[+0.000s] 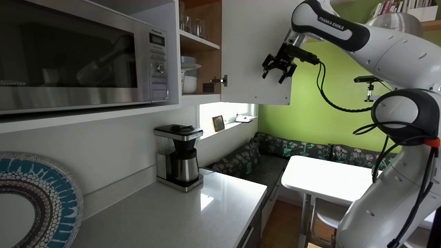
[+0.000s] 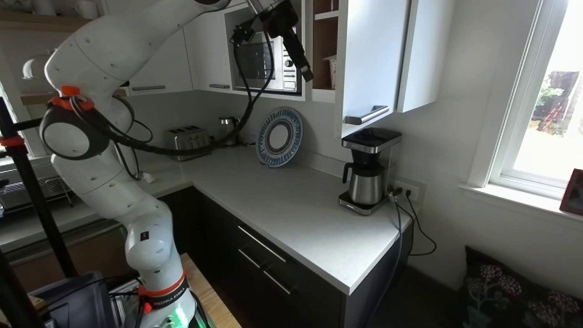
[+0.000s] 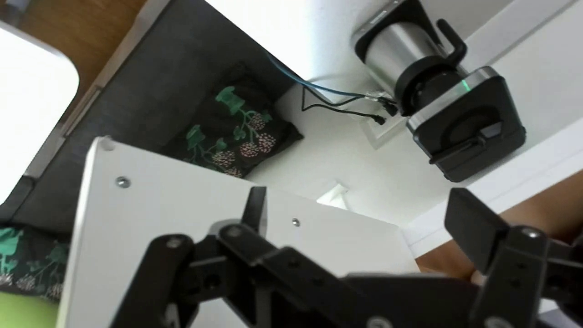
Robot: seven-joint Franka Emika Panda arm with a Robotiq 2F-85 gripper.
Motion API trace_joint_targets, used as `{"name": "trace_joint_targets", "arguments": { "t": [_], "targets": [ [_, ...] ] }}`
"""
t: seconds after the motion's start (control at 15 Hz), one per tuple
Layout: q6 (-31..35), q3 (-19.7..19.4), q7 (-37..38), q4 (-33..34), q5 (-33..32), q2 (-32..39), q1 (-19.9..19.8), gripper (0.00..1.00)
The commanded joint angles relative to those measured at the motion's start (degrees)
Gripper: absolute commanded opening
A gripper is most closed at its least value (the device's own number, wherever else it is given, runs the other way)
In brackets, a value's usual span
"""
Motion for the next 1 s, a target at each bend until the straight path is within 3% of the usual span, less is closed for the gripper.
{"name": "trace_joint_targets", "arguments": {
  "t": [0.0,0.2,0.67,0.93],
  "targets": [
    [-3.38,0.56,-8.08,-1.48,-8.82,-2.54,-0.66,1.00],
    [-4.52,0.00,-14.19,-1.74,-14.21,-3.51,-0.29,1.00],
    [-3.57,-0.78,-13.95,0.04,-13.25,-2.35,0.44,1.00],
    [-5.12,-3.19,-22.00,2.68,-14.78,-1.70,0.76,1.00]
  ]
}}
